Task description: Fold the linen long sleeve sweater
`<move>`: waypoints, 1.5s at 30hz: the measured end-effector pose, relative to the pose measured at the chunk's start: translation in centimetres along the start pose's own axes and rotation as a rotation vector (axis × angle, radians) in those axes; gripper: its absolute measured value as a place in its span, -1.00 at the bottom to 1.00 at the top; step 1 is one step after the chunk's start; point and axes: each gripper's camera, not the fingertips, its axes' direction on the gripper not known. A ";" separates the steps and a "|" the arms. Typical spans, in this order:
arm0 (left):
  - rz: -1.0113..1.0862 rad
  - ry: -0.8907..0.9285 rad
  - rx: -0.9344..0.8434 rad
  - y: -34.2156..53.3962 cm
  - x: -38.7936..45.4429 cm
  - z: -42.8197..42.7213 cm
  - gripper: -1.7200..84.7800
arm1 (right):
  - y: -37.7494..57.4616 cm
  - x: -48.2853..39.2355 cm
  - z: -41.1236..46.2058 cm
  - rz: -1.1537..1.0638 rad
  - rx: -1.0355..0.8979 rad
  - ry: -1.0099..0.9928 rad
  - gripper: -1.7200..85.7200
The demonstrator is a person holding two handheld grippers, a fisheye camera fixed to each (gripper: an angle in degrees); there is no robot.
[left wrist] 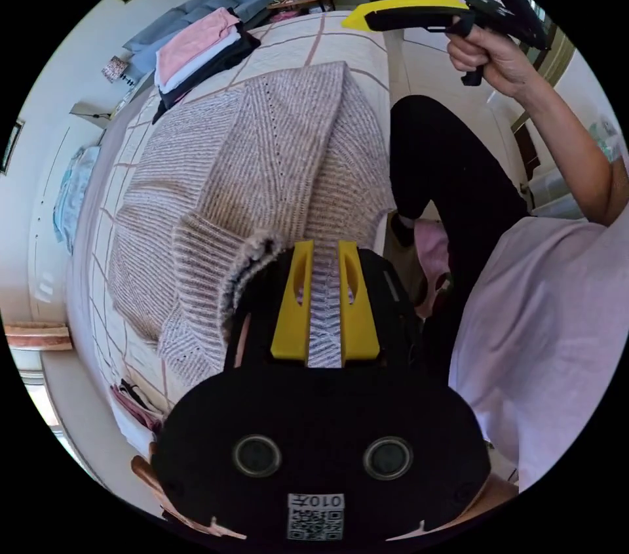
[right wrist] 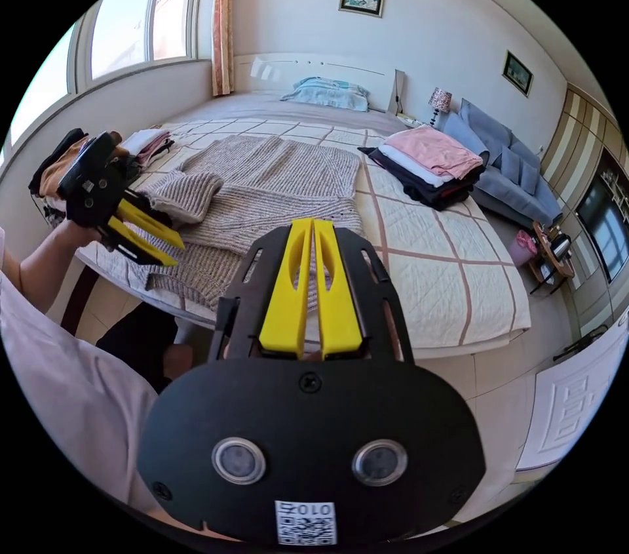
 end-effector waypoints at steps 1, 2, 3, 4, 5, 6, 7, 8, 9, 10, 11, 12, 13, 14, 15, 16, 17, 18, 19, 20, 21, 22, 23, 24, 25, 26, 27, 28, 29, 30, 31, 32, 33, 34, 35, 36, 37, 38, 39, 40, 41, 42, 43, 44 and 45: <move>0.013 0.015 0.008 0.4 0.8 0.0 -0.77 | -0.3 0.2 0.1 -0.002 0.004 -0.027 -0.89; 0.027 0.003 0.015 1.2 2.2 -0.1 -0.77 | -0.5 0.3 0.1 -0.001 0.008 -0.037 -0.89; 0.038 -0.019 0.034 2.1 3.5 -0.6 -0.77 | -0.9 0.3 0.1 -0.005 0.019 -0.055 -0.89; 0.048 -0.018 0.049 2.6 4.1 -1.0 -0.77 | -1.3 0.1 0.0 -0.018 0.034 -0.079 -0.88; 0.057 -0.002 0.088 3.6 5.0 -2.0 -0.77 | -1.5 0.0 0.1 -0.025 0.038 -0.094 -0.88; 0.037 0.021 0.147 4.8 5.5 -3.3 -0.76 | -2.0 -0.3 0.3 -0.043 0.033 -0.127 -0.87; 0.018 0.034 0.179 5.4 5.6 -4.0 -0.76 | -2.4 -0.7 0.6 -0.064 0.014 -0.166 -0.86; -0.038 0.051 0.231 6.8 5.4 -5.2 -0.76 | -2.6 -0.8 0.8 -0.074 0.000 -0.190 -0.86; -0.117 0.046 0.259 8.3 4.8 -6.0 -0.76 | -2.9 -1.1 1.3 -0.085 -0.028 -0.252 -0.84; -0.158 0.030 0.265 9.1 4.4 -6.2 -0.76 | -3.1 -1.2 1.9 -0.086 -0.047 -0.341 -0.82; -0.247 -0.026 0.266 10.8 3.7 -6.4 -0.75 | -3.2 -1.2 2.3 -0.082 -0.058 -0.396 -0.80; -0.344 -0.089 0.270 12.7 2.8 -6.2 -0.74 | -3.2 -1.4 3.1 -0.074 -0.083 -0.514 -0.79; -0.388 -0.112 0.270 13.7 2.5 -6.0 -0.74 | -3.0 -1.5 4.1 -0.051 -0.098 -0.603 -0.76; -0.455 -0.130 0.269 15.5 1.9 -5.6 -0.74 | -2.9 -1.6 4.6 -0.031 -0.105 -0.630 -0.74; -0.522 -0.132 0.296 17.4 1.5 -5.4 -0.74 | -2.7 -1.9 5.8 -0.003 -0.142 -0.663 -0.71; -0.550 -0.130 0.319 18.4 1.3 -5.3 -0.73 | -2.7 -2.4 7.0 0.000 -0.200 -0.670 -0.69; -0.597 -0.130 0.353 20.0 1.2 -5.1 -0.73 | -2.8 -2.7 7.6 -0.006 -0.223 -0.662 -0.68; -0.638 -0.168 0.349 21.2 1.0 -4.9 -0.73 | -2.9 -3.5 8.5 -0.025 -0.259 -0.631 -0.68; -0.655 -0.204 0.336 21.7 0.9 -4.8 -0.73 | -3.2 -4.2 9.1 -0.046 -0.278 -0.610 -0.68; -0.687 -0.289 0.298 22.6 0.6 -4.4 -0.73 | -3.5 -4.6 9.4 -0.053 -0.285 -0.604 -0.68; -0.718 -0.364 0.248 23.5 -0.1 -4.0 -0.73 | -4.0 -5.3 9.8 -0.062 -0.299 -0.591 -0.69; -0.733 -0.391 0.228 23.9 -0.5 -3.8 -0.73 | -4.5 -6.0 10.0 -0.074 -0.307 -0.565 -0.71; -0.749 -0.422 0.213 24.7 -1.4 -3.5 -0.72 | -4.7 -6.3 10.1 -0.078 -0.313 -0.543 -0.72; -0.770 -0.427 0.199 25.5 -2.5 -2.9 -0.72 | -5.2 -6.8 9.9 -0.092 -0.332 -0.489 -0.75; -0.780 -0.423 0.188 25.8 -3.1 -2.6 -0.72 | -5.8 -7.2 9.1 -0.127 -0.328 -0.452 -0.79; -0.792 -0.414 0.164 26.4 -4.2 -1.7 -0.72 | -6.0 -7.3 8.6 -0.150 -0.319 -0.437 -0.80; -0.798 -0.402 0.128 26.8 -5.1 -0.8 -0.72 | -6.7 -7.4 7.3 -0.200 -0.309 -0.430 -0.84; -0.801 -0.396 0.108 26.9 -5.5 -0.4 -0.71 | -7.5 -7.2 5.9 -0.247 -0.313 -0.480 -0.85; -0.798 -0.389 0.084 27.1 -6.0 0.1 -0.71 | -8.1 -7.0 5.1 -0.270 -0.312 -0.509 -0.86; -0.790 -0.391 0.083 27.1 -6.2 0.4 -0.71 | -9.3 -6.2 3.2 -0.313 -0.295 -0.537 -0.87; -0.786 -0.391 0.082 27.2 -6.2 0.5 -0.71 | -10.5 -5.3 1.2 -0.377 -0.280 -0.534 -0.87; -0.781 -0.401 0.078 27.1 -6.2 0.6 -0.71 | -11.2 -4.8 0.3 -0.411 -0.278 -0.521 -0.88; -0.778 -0.411 0.074 27.1 -6.1 0.6 -0.71 | -12.6 -3.3 -1.5 -0.460 -0.269 -0.468 -0.88; -0.777 -0.414 0.074 27.2 -6.0 0.5 -0.71 | -14.1 -1.6 -2.9 -0.493 -0.266 -0.387 -0.88; -0.783 -0.418 0.078 27.3 -6.0 0.3 -0.71 | -14.7 -0.6 -3.5 -0.499 -0.262 -0.337 -0.87; -0.790 -0.415 0.084 27.4 -5.9 0.1 -0.71 | -16.1 1.6 -4.2 -0.479 -0.254 -0.230 -0.87; -0.792 -0.412 0.087 27.5 -5.9 0.0 -0.71 | -17.2 4.0 -4.1 -0.427 -0.236 -0.125 -0.85; -0.795 -0.410 0.088 27.7 -5.9 -0.1 -0.71 | -17.5 5.2 -3.8 -0.400 -0.228 -0.079 -0.84; -0.796 -0.408 0.082 27.8 -5.8 -0.2 -0.71 | -17.9 7.4 -2.6 -0.329 -0.246 -0.013 -0.82; -0.797 -0.407 0.079 27.9 -5.8 -0.2 -0.71 | -17.9 9.3 -1.1 -0.248 -0.303 0.043 -0.79; -0.798 -0.411 0.076 28.1 -5.6 -0.2 -0.71 | -17.7 10.1 -0.5 -0.206 -0.332 0.069 -0.78; -0.802 -0.416 0.069 28.4 -5.5 -0.2 -0.70 | -16.8 11.0 0.4 -0.133 -0.357 0.080 -0.75; -0.805 -0.415 0.063 28.5 -5.5 -0.2 -0.70 | -15.4 11.3 0.9 -0.086 -0.336 0.019 -0.73; -0.806 -0.409 0.053 28.8 -5.4 -0.1 -0.70 | -14.6 11.4 1.2 -0.060 -0.324 -0.022 -0.73; -0.809 -0.408 0.048 29.2 -5.4 0.0 -0.70 | -13.0 11.5 1.9 -0.014 -0.319 -0.100 -0.71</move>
